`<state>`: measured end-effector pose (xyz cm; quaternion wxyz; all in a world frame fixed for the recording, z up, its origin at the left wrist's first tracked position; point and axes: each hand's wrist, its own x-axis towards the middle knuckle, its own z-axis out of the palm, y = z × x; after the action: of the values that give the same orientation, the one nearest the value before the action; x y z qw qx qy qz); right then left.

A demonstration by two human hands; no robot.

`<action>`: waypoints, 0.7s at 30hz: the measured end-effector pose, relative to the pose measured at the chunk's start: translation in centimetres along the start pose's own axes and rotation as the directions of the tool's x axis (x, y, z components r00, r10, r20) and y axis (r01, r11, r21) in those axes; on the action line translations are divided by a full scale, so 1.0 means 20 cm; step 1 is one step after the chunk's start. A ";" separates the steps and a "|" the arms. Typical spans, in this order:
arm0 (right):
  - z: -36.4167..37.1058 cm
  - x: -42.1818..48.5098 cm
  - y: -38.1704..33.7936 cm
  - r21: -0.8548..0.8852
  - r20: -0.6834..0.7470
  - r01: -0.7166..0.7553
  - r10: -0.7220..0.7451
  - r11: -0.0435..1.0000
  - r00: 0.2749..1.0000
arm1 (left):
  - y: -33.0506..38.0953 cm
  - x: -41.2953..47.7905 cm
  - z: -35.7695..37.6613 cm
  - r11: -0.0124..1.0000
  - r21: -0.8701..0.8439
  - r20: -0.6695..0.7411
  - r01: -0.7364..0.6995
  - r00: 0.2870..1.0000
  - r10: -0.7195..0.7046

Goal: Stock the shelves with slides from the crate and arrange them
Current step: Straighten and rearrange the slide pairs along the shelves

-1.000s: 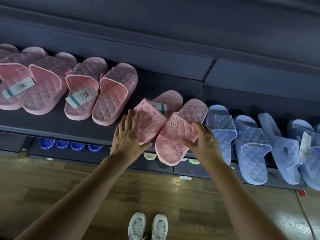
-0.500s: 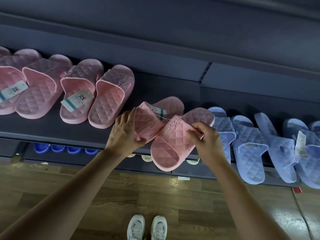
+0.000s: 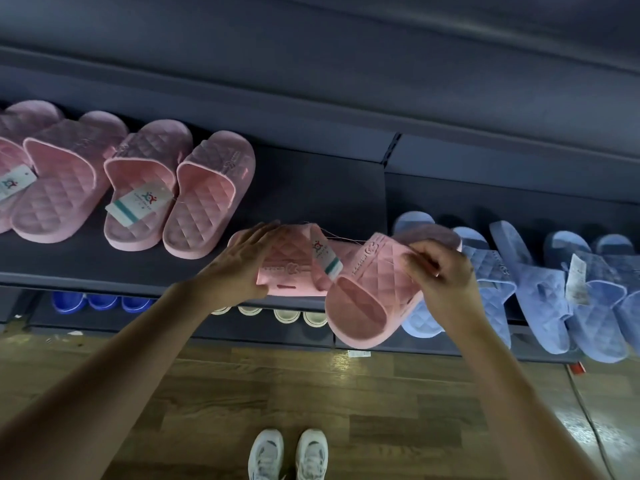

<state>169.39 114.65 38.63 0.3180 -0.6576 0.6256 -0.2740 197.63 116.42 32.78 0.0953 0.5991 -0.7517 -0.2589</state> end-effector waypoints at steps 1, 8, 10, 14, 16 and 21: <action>0.00 0.00 0.01 0.023 -0.002 -0.004 0.004 1.000 1.000 | 0.01 0.02 -0.01 1.000 -0.016 -0.001 -0.012 1.000 0.012; 0.01 -0.01 0.05 0.182 -0.029 -0.059 0.066 0.982 0.997 | 0.22 0.07 0.04 0.994 -0.003 -0.180 0.113 0.977 -0.111; 0.02 -0.01 0.05 0.191 -0.021 -0.046 0.051 0.980 0.998 | 0.28 0.07 0.09 0.971 -0.058 -0.158 0.230 0.959 -0.237; 0.01 0.01 0.05 0.143 -0.038 -0.025 0.031 0.989 0.999 | 0.31 0.14 0.15 0.919 -0.148 -0.166 0.367 0.906 -0.388; -0.01 0.02 0.04 0.126 -0.049 -0.007 0.014 0.992 0.999 | 0.29 0.16 0.14 0.929 -0.131 -0.169 0.345 0.916 -0.364; -0.04 0.02 0.02 0.098 0.025 -0.009 0.006 0.995 1.000 | 0.12 0.11 0.02 0.980 -0.090 -0.016 0.178 0.983 -0.181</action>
<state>168.53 114.18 38.72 0.3586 -0.6421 0.6100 -0.2950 194.85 114.73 33.24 0.1069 0.6627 -0.6811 -0.2923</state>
